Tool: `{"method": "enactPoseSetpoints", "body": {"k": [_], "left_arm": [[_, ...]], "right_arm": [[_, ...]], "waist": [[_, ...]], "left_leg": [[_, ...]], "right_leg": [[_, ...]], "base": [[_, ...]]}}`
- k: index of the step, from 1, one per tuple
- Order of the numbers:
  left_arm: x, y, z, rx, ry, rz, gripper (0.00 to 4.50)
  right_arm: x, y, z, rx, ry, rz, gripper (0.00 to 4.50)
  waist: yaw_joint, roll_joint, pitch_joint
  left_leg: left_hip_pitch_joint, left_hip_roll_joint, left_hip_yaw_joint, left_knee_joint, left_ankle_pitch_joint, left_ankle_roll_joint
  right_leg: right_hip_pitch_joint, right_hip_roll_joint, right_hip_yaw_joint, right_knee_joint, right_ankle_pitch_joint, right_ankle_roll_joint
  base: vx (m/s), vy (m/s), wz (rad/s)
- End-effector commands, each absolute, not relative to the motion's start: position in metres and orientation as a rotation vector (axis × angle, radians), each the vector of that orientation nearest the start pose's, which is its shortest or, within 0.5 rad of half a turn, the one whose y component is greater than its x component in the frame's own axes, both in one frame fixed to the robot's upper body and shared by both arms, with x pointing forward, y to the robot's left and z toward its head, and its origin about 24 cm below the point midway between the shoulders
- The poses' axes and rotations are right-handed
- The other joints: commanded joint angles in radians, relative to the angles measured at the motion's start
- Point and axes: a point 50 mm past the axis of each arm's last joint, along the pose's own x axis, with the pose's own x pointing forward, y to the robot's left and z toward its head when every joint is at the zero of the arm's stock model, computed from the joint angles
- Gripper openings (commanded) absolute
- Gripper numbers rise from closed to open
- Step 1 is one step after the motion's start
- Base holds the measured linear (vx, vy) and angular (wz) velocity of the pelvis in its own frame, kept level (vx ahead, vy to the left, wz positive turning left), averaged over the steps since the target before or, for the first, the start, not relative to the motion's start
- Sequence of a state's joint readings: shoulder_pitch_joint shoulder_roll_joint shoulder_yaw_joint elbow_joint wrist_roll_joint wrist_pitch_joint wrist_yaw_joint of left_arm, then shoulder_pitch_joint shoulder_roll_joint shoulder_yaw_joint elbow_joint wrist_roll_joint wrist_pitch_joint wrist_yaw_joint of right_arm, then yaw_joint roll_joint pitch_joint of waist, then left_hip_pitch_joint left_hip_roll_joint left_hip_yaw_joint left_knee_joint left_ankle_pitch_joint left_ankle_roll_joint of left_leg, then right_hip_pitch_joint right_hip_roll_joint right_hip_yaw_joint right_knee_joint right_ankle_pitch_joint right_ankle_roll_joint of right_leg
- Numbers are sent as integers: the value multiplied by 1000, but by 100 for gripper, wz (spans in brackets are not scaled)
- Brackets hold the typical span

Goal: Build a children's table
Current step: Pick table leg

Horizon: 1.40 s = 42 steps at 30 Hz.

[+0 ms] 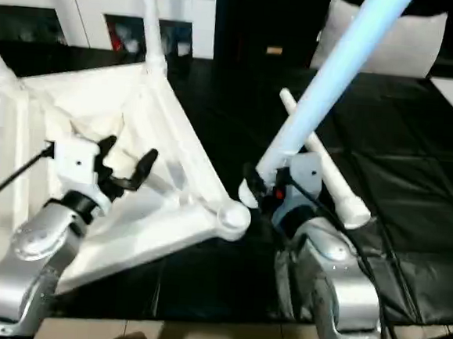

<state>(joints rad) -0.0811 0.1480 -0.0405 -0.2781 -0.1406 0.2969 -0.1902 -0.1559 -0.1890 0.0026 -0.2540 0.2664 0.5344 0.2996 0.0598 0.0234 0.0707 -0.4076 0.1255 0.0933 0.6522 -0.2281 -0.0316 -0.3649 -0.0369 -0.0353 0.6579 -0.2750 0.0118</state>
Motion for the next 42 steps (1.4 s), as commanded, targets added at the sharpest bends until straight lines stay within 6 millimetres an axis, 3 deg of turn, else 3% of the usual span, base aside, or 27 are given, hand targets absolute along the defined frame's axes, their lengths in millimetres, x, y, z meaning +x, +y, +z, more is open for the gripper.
{"method": "enactPoseSetpoints", "body": {"k": [1,2,3,4,5,6,7,8,9,10,11,12,13,14,15,16,17,18,19,21,25,28,30,32,37,39,42], "left_arm": [[261,145,99,45,-57,-274,415],[261,146,99,52,-58,-269,415],[261,146,99,57,-58,-265,415],[262,146,100,66,-59,-262,415],[262,146,100,73,-60,-261,415],[263,145,100,70,-58,-262,415],[263,146,98,52,-44,-261,415],[263,146,97,44,-37,-259,415],[263,146,97,44,-36,-259,415],[263,147,96,44,-30,-257,415],[263,146,96,45,-30,-258,415],[263,146,97,45,-30,-259,415],[264,146,97,44,-30,-259,415],[264,146,97,43,-29,-259,415],[264,147,96,42,-28,-257,415],[264,147,96,42,-26,-256,415],[263,147,95,46,-23,-258,415],[263,146,95,49,-20,-261,415],[263,145,95,56,-18,-275,415],[263,141,96,51,-20,-313,415],[261,135,95,28,11,-399,415],[262,125,95,32,50,-540,450],[261,121,93,51,74,-600,450],[261,117,89,104,112,-647,450],[267,112,80,179,209,-702,450],[267,106,79,187,252,-761,450],[265,102,76,208,302,-811,450]], "right_arm": [[271,-146,97,66,110,414,189],[271,-146,97,70,110,414,189],[271,-145,97,71,109,415,189],[271,-145,98,72,109,416,189],[272,-144,98,72,110,418,189],[272,-144,97,68,111,421,189],[272,-144,97,66,112,419,189],[271,-145,97,68,112,416,189],[271,-145,97,68,112,416,189],[271,-146,98,71,111,412,189],[272,-146,98,71,110,412,189],[272,-147,98,66,111,411,189],[272,-147,98,60,113,410,189],[272,-148,97,57,113,409,189],[272,-148,97,58,113,406,189],[272,-148,97,61,113,404,189],[271,-149,98,62,112,401,189],[271,-149,98,63,110,399,189],[273,-150,99,62,109,397,189],[275,-151,99,55,109,397,189],[277,-155,100,49,103,383,189],[282,-159,101,49,102,386,189],[283,-161,100,55,108,390,189],[285,-166,101,48,102,360,189],[289,-176,108,48,53,338,189],[292,-179,111,60,30,333,189],[295,-180,112,35,19,327,189]], "waist": [[3,-7,-60],[0,-6,-51],[-2,-4,-49],[-8,1,-43],[-20,10,-37],[-28,18,-32],[-44,30,-26],[-46,28,-25],[-50,25,-25],[-45,7,-18],[-19,-44,-18],[5,-42,-22],[19,-53,-20],[26,-50,-27],[26,-43,-34],[17,-41,-29],[16,-23,-36],[13,-21,-34],[9,-20,-32],[6,-13,-35],[1,-11,-46],[2,-10,-41],[3,-13,-36],[3,-5,-39],[5,-10,-38],[6,-18,-38],[6,-15,-39]], "left_leg": [[23,80,-15,-78,166,71],[29,86,-13,-91,35,52],[36,93,-15,-98,-14,41],[47,108,-17,-109,-94,18],[59,142,-38,-135,-195,3],[68,168,-56,-153,-255,4],[84,240,-98,-208,-438,19],[82,243,-97,-216,-478,27],[75,237,-93,-221,-500,37],[54,186,-66,-199,-494,59],[37,26,31,-40,-323,31],[44,13,37,9,-149,41],[-2,15,27,6,20,28],[-13,25,18,-37,27,8],[-7,35,13,-58,21,4],[-2,43,9,-83,2,15],[17,54,7,-90,-39,12],[21,59,6,-94,-56,13],[19,73,1,-106,-84,12],[30,95,-5,-115,-90,28],[27,111,-5,-118,-21,51],[34,109,5,-122,-43,54],[35,106,10,-123,-60,50],[37,105,12,-123,-84,40],[37,101,18,-122,-87,34],[38,101,20,-122,-88,36],[37,102,20,-122,-80,37]], "right_leg": [[58,-107,47,-55,380,-193],[58,-109,48,-70,240,-219],[56,-106,45,-74,182,-229],[47,-90,36,-80,96,-237],[37,-64,19,-77,8,-236],[30,-54,10,-68,-35,-232],[15,-45,-12,-15,-119,-186],[13,-48,-11,4,-117,-170],[19,-55,-8,8,-112,-160],[26,-84,26,-41,-154,-167],[19,-125,56,-174,-508,-127],[22,-168,76,-203,-691,-62],[32,-158,95,-194,-829,110],[42,-136,85,-171,-727,172],[41,-120,71,-161,-627,158],[34,-89,44,-151,-438,123],[24,-79,37,-145,-352,82],[21,-77,34,-145,-336,56],[28,-80,28,-143,-310,-7],[24,-84,28,-135,-212,-70],[36,-100,27,-108,19,-179],[34,-108,31,-111,30,-220],[32,-109,35,-117,3,-218],[33,-112,37,-121,-55,-209],[34,-111,39,-126,-90,-197],[32,-113,38,-127,-120,-194],[30,-111,36,-126,-131,-195]], "base": [[-74,-22,0],[-82,-27,3],[-82,-27,3],[-87,-33,6],[-90,-45,6],[-90,-45,6],[-84,-75,7],[-69,-109,3],[-69,-109,3],[-71,-154,-6],[-93,-169,-7],[-93,-169,-7],[-78,-141,-15],[-46,-102,-16],[-46,-102,-16],[-35,-64,-5],[0,0,0],[0,0,0],[0,0,0],[0,0,0],[31,64,-1],[10,46,-4],[0,0,0],[0,0,0],[0,0,0],[0,0,0],[0,0,0]]}}
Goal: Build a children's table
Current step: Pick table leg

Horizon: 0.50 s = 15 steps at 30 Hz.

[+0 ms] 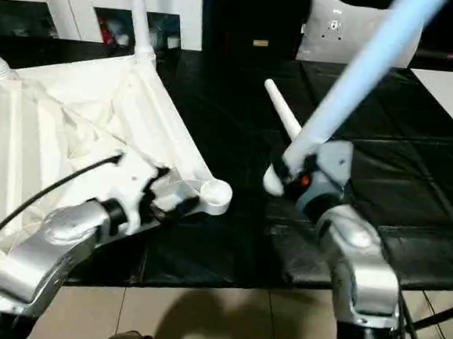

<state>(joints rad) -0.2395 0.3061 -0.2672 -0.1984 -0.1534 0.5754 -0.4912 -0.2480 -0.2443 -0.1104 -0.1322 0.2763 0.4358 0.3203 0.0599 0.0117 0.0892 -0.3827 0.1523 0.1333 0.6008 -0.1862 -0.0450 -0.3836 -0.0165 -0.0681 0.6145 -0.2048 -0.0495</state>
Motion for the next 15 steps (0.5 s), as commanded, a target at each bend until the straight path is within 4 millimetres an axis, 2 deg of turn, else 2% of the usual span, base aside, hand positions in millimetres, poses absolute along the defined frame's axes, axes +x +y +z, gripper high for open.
{"method": "enactPoseSetpoints", "body": {"k": [1,2,3,5,6,8,10,11,13,14,15], "left_arm": [[264,101,74,255,304,-831,450],[264,101,73,259,303,-832,421],[264,102,71,269,319,-840,414],[263,104,71,285,326,-847,414],[263,104,71,290,327,-848,403],[263,108,69,369,343,-866,370],[264,111,67,387,361,-863,366],[265,112,66,385,363,-859,356],[266,113,66,387,366,-857,330],[267,114,66,389,370,-854,326],[268,114,66,390,373,-854,325]], "right_arm": [[295,-179,110,29,57,336,189],[295,-179,110,29,60,336,189],[295,-177,108,29,77,369,189],[293,-175,108,25,78,398,189],[293,-175,107,25,77,404,189],[290,-172,106,46,74,442,189],[289,-168,105,128,77,467,189],[288,-167,105,151,78,476,189],[287,-165,106,151,74,499,189],[286,-163,106,139,75,518,189],[286,-162,106,133,75,532,189]], "waist": [[6,-2,-57],[5,-2,-58],[5,2,-60],[5,2,-60],[6,5,-62],[8,3,-62],[8,4,-60],[9,13,-62],[9,8,-62],[12,22,-63],[10,18,-62]], "left_leg": [[11,74,-19,-70,-115,54],[11,74,-18,-70,-112,56],[12,74,-18,-69,-106,59],[11,75,-15,-68,-107,64],[10,75,-17,-68,-104,64],[10,77,-17,-69,-108,70],[12,77,-16,-71,-117,72],[12,77,-17,-69,-121,68],[13,80,-17,-72,-127,61],[14,80,-18,-70,-130,56],[15,80,-16,-71,-138,54]], "right_leg": [[48,-131,69,-84,-193,-133],[49,-130,69,-83,-187,-134],[49,-130,69,-81,-176,-138],[49,-129,68,-82,-163,-143],[51,-131,67,-80,-157,-145],[50,-131,68,-80,-150,-150],[48,-132,68,-81,-161,-149],[48,-133,68,-81,-167,-153],[48,-131,67,-81,-165,-158],[47,-132,67,-79,-165,-160],[45,-130,67,-83,-170,-158]], "base": [[0,0,0],[0,0,0],[0,0,0],[0,0,0],[0,0,0],[0,0,0],[0,0,0],[0,0,0],[0,0,0],[0,0,0],[0,0,0]]}}
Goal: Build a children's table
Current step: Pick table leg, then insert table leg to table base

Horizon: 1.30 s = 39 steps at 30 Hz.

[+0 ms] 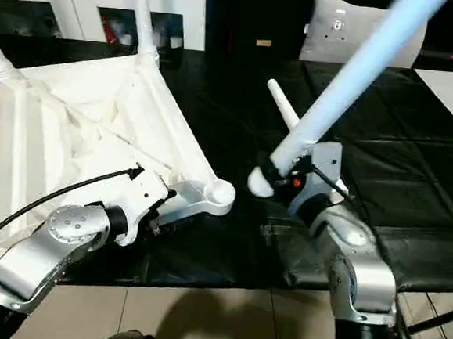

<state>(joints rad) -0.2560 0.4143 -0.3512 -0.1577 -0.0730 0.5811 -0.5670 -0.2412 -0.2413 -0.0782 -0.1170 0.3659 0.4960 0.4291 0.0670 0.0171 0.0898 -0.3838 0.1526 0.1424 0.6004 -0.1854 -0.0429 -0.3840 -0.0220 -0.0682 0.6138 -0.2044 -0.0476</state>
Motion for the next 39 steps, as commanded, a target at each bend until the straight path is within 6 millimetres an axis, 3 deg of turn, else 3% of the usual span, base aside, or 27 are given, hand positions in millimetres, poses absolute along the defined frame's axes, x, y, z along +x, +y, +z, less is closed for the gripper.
{"method": "enactPoseSetpoints", "body": {"k": [1,8,10,13,15,21,39], "left_arm": [[269,115,66,389,376,-857,311],[272,112,67,328,414,-904,271],[272,112,65,324,420,-906,239],[275,114,63,331,423,-907,234],[277,114,62,338,427,-911,206],[282,115,63,351,426,-921,158],[286,118,56,446,443,-1029,17]], "right_arm": [[285,-160,106,122,75,555,189],[285,-154,106,93,131,660,189],[287,-151,106,86,154,701,189],[290,-147,109,68,155,752,189],[293,-145,111,64,153,769,189],[295,-143,115,30,141,822,189],[303,-140,113,3,154,877,189]], "waist": [[5,11,-63],[19,6,-68],[21,6,-68],[22,0,-68],[24,3,-68],[27,1,-74],[28,-3,-75]], "left_leg": [[14,77,-24,-71,-144,49],[12,77,-23,-67,-102,62],[12,77,-22,-65,-102,67],[12,76,-20,-65,-105,69],[15,77,-20,-65,-108,68],[12,77,-19,-63,-79,73],[13,79,-18,-63,-89,68]], "right_leg": [[49,-126,67,-83,-173,-159],[51,-128,67,-78,-152,-164],[50,-128,67,-79,-154,-163],[49,-128,66,-82,-179,-155],[47,-128,67,-83,-197,-150],[50,-130,66,-75,-138,-159],[49,-133,65,-76,-174,-162]], "base": [[0,0,0],[0,0,0],[0,0,0],[0,0,0],[0,0,0],[0,0,0],[0,0,0]]}}
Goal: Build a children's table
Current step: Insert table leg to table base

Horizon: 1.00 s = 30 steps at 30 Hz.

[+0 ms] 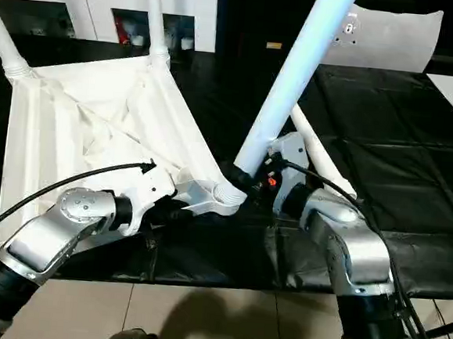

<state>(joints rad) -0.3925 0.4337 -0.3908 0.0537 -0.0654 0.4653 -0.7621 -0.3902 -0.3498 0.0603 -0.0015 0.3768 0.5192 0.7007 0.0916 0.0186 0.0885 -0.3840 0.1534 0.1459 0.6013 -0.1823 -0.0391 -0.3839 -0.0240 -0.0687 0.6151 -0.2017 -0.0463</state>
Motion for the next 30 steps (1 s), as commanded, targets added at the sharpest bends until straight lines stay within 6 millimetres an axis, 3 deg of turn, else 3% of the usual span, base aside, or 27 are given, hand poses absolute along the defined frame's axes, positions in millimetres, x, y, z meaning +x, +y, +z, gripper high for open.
{"method": "enactPoseSetpoints", "body": {"k": [1,8,11,15,18,23,30], "left_arm": [[286,118,56,449,438,-1032,11],[275,113,62,447,292,-1266,0],[271,114,59,459,301,-1322,0],[279,118,55,499,311,-1270,0],[284,121,54,509,312,-1242,0],[288,125,53,495,328,-1246,0],[290,125,53,474,323,-1257,0]], "right_arm": [[303,-140,113,2,157,879,189],[302,-135,109,-16,199,932,189],[301,-134,107,-25,216,953,189],[299,-132,103,-41,259,993,189],[299,-132,101,-48,279,996,189],[302,-130,96,-68,316,1016,189],[307,-129,90,-129,341,1014,189]], "waist": [[3,-4,-74],[5,-7,-79],[8,-7,-80],[19,-3,-78],[20,-9,-76],[18,-11,-74],[15,-14,-75]], "left_leg": [[14,78,-21,-64,-92,64],[10,76,-20,-62,-65,77],[17,81,-17,-63,-64,77],[22,85,-15,-66,-100,63],[22,83,-12,-68,-126,50],[26,79,-11,-70,-190,30],[23,78,-10,-73,-210,23]], "right_leg": [[49,-131,66,-78,-176,-164],[53,-133,67,-74,-141,-157],[46,-131,66,-72,-140,-163],[43,-132,66,-75,-183,-159],[43,-134,67,-80,-226,-149],[36,-136,66,-94,-377,-118],[34,-138,66,-97,-408,-98]], "base": [[0,0,0],[0,0,0],[0,0,0],[0,0,0],[0,0,0],[0,0,0],[0,0,0]]}}
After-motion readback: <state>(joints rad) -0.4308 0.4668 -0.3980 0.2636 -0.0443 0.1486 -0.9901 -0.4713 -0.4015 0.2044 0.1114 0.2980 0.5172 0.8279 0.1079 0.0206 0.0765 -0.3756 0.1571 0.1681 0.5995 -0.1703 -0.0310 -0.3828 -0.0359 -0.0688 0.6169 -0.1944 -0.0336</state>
